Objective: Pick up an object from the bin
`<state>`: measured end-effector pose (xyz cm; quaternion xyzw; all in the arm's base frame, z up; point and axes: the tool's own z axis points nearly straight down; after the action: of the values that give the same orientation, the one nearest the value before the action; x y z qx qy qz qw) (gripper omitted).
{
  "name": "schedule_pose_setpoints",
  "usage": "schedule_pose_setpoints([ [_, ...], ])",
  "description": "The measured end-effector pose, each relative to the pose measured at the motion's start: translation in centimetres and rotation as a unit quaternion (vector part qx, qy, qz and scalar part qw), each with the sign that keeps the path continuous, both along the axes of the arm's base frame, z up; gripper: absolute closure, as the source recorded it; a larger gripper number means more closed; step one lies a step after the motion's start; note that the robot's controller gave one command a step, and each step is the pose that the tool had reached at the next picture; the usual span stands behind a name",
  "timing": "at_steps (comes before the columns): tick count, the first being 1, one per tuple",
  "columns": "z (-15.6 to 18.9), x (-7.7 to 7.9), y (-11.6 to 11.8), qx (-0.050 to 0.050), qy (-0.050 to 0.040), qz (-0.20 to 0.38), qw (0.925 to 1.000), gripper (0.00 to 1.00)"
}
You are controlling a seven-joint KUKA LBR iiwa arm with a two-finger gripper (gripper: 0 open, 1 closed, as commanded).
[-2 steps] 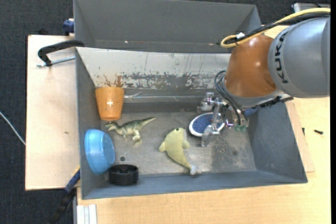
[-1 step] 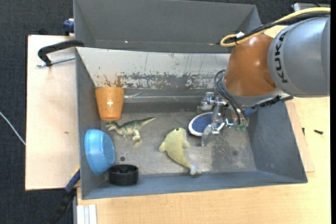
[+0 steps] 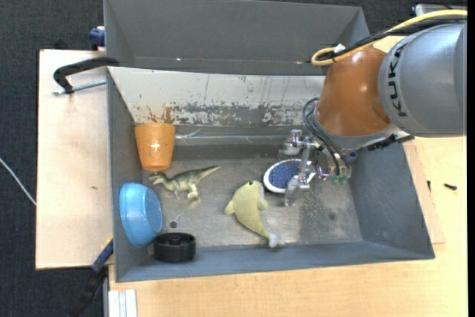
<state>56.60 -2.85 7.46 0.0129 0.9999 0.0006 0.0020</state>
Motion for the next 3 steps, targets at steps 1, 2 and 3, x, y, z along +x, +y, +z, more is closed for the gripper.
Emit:
schedule_pose_setpoints([
  [1, 0.1, 0.1, 0.1, 0.0, -0.0003, 0.0, 1.0, 0.0],
  [2, 0.2, 0.2, 0.1, 0.0, -0.0018, 0.001, 1.0, 1.0],
  [3, 7.9, 0.5, 0.2, 0.0, -0.0037, 0.001, 1.0, 1.0],
])
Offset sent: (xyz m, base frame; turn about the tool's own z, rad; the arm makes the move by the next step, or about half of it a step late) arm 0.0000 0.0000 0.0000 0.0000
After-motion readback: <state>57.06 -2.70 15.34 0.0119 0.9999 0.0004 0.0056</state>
